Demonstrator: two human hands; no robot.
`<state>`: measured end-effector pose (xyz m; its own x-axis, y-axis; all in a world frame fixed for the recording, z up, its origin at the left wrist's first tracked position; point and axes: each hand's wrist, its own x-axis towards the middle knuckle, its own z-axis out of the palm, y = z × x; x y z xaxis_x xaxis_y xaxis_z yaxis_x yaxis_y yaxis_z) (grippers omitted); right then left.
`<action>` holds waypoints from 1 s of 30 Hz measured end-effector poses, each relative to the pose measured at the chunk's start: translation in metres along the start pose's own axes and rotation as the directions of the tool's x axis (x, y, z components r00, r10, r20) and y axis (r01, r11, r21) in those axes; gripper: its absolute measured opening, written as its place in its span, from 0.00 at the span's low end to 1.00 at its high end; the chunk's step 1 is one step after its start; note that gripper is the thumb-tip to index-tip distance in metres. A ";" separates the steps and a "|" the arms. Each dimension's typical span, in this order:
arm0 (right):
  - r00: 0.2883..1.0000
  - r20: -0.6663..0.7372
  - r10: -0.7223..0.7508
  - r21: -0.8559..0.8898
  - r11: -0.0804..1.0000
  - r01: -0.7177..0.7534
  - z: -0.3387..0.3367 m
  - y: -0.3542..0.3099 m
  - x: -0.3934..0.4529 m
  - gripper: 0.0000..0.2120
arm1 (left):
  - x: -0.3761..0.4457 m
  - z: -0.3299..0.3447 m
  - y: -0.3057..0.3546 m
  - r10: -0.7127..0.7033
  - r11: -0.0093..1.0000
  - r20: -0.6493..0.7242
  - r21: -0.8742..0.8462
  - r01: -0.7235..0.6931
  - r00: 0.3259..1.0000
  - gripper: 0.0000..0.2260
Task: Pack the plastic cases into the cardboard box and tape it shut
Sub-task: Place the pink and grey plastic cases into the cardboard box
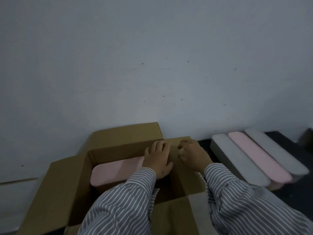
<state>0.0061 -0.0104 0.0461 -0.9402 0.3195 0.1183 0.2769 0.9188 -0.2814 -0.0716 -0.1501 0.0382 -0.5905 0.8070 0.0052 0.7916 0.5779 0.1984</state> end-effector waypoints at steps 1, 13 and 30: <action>0.999 -0.006 0.034 0.013 0.999 -0.034 -0.004 0.008 -0.007 0.15 | 0.004 0.000 0.012 0.022 1.000 0.000 0.001 -0.022 1.000 0.31; 0.876 0.143 0.460 -0.069 0.888 -0.455 -0.025 0.168 -0.071 0.24 | 0.065 0.037 0.165 0.197 0.979 0.125 0.020 -0.201 0.972 0.29; 0.760 0.237 0.605 -0.114 0.795 -0.596 0.005 0.233 -0.072 0.51 | 0.113 0.122 0.228 0.078 0.987 0.433 -0.163 -0.006 0.898 0.33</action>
<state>0.1376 0.1791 -0.0329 -0.5945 0.7435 -0.3061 0.8033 0.5661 -0.1851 0.0619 0.0875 -0.0358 -0.4008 0.8220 -0.4045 0.7591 0.5452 0.3558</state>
